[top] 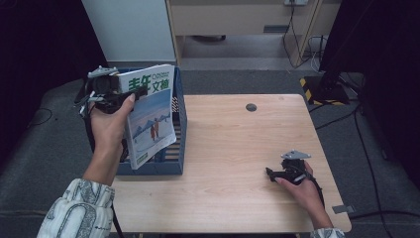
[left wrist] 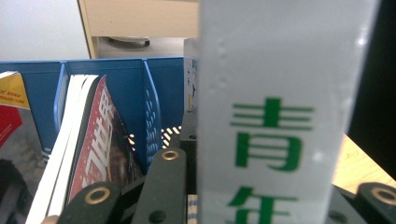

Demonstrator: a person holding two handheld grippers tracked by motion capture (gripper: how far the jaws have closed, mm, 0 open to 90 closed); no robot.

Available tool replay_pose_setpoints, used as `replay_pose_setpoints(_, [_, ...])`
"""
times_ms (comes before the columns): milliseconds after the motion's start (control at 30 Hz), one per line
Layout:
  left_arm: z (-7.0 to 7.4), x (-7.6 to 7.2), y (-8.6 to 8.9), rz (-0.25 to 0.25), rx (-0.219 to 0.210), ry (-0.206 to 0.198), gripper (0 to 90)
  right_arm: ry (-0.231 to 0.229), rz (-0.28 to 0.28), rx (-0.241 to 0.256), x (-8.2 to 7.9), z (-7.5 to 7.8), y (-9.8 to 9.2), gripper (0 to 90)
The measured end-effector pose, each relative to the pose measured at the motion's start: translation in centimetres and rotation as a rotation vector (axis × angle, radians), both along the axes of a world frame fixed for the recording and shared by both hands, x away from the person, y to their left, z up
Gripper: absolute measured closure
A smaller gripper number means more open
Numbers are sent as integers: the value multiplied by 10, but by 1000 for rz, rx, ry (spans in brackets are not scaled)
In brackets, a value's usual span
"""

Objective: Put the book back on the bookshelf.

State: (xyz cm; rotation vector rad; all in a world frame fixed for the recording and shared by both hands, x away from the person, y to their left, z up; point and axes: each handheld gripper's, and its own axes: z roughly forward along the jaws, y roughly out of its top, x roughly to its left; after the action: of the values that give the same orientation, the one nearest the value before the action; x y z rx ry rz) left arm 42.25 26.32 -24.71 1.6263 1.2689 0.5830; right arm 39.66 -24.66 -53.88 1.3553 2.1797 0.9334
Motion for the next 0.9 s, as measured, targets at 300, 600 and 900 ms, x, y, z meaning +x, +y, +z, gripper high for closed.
replay_pose_setpoints(300, [-8,13,-6,34,4,7,736,-2,-1,2,0,0,1,86])
replay_pose_setpoints(600, [-15,22,-14,43,1,8,736,-1,3,-2,-1,0,0,87])
replay_pose_setpoints(900, [-26,26,-20,41,-27,-22,735,-1,3,-2,-1,0,0,87])
